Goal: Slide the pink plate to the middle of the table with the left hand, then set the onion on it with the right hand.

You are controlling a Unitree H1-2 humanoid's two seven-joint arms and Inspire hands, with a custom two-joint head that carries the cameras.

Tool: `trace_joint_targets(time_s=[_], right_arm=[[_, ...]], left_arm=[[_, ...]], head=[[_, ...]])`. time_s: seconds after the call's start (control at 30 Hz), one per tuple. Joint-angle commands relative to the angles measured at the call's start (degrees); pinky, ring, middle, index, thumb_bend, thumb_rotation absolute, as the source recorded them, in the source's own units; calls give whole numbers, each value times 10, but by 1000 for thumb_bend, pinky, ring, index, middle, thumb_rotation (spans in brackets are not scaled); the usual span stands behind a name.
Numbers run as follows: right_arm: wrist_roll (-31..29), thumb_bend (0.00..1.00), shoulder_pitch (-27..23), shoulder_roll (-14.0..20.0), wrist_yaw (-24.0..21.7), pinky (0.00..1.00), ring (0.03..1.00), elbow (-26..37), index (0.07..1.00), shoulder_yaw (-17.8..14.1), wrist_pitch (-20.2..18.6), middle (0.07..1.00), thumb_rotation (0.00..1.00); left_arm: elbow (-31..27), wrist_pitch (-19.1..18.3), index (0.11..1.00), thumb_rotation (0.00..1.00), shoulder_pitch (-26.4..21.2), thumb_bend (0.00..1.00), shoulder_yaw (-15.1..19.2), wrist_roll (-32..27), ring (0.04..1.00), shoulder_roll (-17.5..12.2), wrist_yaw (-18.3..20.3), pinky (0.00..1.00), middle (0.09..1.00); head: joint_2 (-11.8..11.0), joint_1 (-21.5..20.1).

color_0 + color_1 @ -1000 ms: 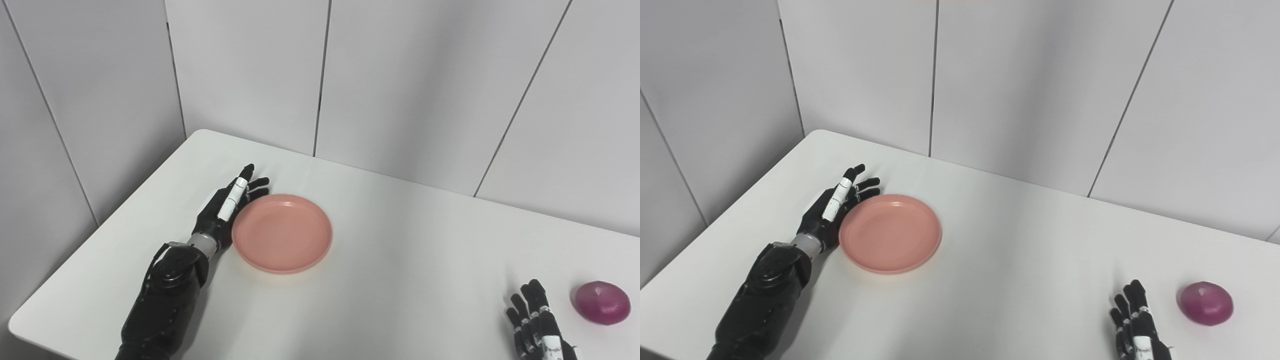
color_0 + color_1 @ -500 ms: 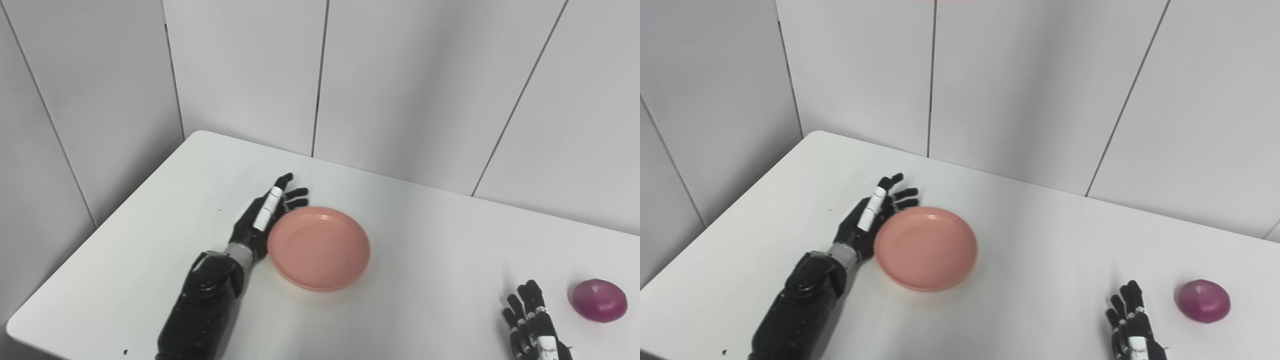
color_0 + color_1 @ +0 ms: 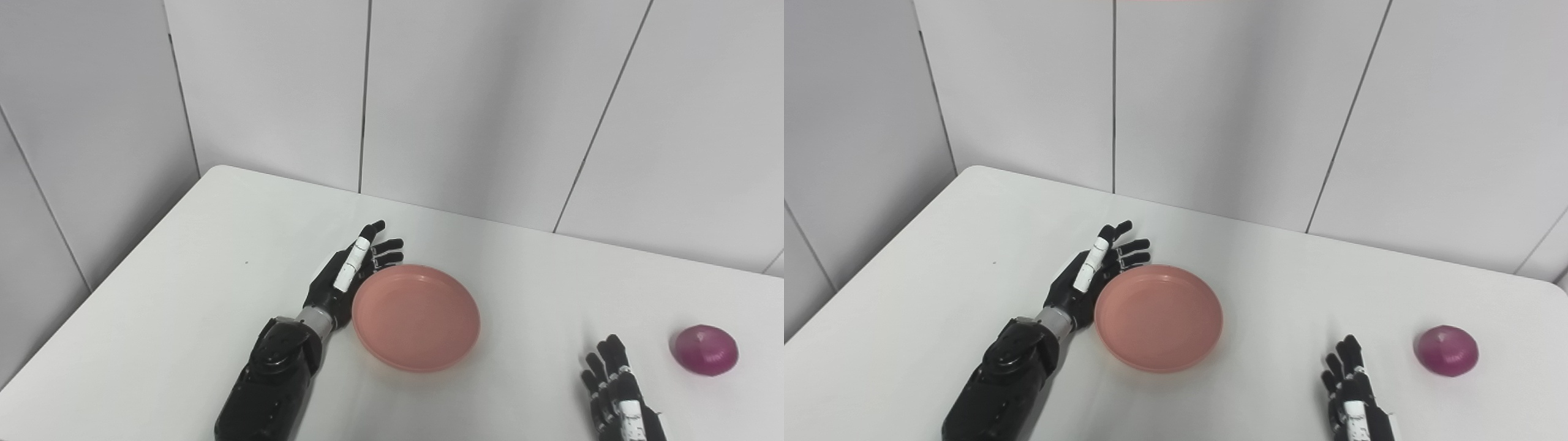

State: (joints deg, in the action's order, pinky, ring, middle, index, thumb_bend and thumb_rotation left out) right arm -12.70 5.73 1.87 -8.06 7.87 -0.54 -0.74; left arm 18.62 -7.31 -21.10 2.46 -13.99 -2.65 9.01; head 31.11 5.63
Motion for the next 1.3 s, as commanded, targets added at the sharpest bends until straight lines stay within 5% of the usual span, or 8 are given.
trace_joint_targets(time_s=[0.0, 0.13, 0.73, 1.27], right_arm=[[4, 767, 18, -20, 5, 1000, 993, -16, 1000, 13, -14, 1000, 769], [17, 821, 17, -34, 18, 997, 980, -12, 1000, 23, -20, 997, 757], [58, 751, 5, -77, 51, 977, 962, -10, 973, 52, -27, 976, 756], [75, 781, -3, -81, 62, 970, 956, -29, 965, 51, -18, 971, 755]], left_arm=[[7, -40, 944, 853, 14, 856, -9, 3, 823, 5, 4, 841, 827], [-5, -50, 958, 866, 25, 834, -19, 1, 835, 1, 18, 865, 837], [-47, -101, 989, 861, 48, 784, -32, -7, 885, -27, 60, 889, 883], [-13, -87, 1000, 884, 36, 792, -30, -6, 890, -30, 62, 929, 891]], head=[[7, -18], [16, -50], [33, -121], [30, -156]])
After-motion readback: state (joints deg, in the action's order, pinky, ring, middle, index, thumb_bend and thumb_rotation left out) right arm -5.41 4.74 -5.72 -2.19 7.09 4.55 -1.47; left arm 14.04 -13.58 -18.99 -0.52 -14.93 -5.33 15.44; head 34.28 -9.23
